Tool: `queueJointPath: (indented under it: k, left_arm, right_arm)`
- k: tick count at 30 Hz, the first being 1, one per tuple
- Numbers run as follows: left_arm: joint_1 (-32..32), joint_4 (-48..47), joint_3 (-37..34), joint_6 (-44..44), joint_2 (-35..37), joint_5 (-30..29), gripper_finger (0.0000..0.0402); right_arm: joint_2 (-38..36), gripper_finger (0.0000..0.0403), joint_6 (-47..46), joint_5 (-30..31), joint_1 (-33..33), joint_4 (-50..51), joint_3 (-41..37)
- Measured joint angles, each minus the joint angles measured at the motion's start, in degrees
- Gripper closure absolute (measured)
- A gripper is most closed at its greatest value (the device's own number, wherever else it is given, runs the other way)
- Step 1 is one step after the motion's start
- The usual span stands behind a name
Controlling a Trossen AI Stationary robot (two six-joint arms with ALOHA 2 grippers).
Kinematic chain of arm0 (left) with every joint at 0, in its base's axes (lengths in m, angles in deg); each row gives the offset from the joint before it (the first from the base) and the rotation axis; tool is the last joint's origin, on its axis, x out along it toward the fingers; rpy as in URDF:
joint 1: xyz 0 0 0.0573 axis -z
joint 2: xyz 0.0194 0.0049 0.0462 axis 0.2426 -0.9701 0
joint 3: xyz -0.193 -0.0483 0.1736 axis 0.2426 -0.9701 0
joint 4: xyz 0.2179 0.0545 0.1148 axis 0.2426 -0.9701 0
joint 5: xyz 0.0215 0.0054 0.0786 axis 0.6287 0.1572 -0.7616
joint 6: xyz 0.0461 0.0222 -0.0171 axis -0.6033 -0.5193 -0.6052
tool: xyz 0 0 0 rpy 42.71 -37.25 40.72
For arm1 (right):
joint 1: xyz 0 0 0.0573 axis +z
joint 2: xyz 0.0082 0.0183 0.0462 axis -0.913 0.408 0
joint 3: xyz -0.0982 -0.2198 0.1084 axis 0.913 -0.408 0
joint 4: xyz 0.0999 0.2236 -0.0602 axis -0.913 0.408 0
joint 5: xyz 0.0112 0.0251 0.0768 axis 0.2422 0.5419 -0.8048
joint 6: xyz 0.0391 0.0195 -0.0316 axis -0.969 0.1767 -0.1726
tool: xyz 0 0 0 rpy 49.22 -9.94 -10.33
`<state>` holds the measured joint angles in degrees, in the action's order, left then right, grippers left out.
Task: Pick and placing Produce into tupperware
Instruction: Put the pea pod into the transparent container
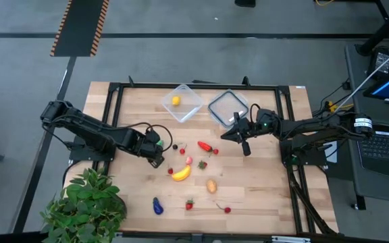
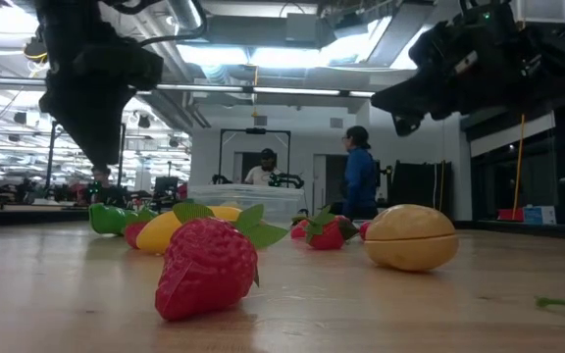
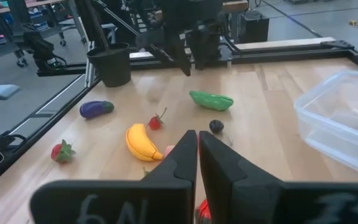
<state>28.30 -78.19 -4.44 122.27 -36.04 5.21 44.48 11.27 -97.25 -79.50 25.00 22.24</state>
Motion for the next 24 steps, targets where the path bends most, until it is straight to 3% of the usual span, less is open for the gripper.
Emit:
queueJointPath:
  k: [12,21,24]
  left_arm:
    - [-0.1,1.6,0.0,1.5,-0.9,-1.1,0.0211]
    - [-2.2,2.2,-0.1,-0.9,-8.1,-1.0,0.0209]
    - [-3.3,2.3,-0.1,-0.8,-10.5,1.4,0.0211]
  right_arm:
    - [0.0,0.0382,0.0,0.0,0.0,1.0,0.0]
    - [0.0,0.0382,0.0,0.0,0.0,1.7,0.0]
    - [0.0,0.0382,0.0,0.0,0.0,1.7,0.0]
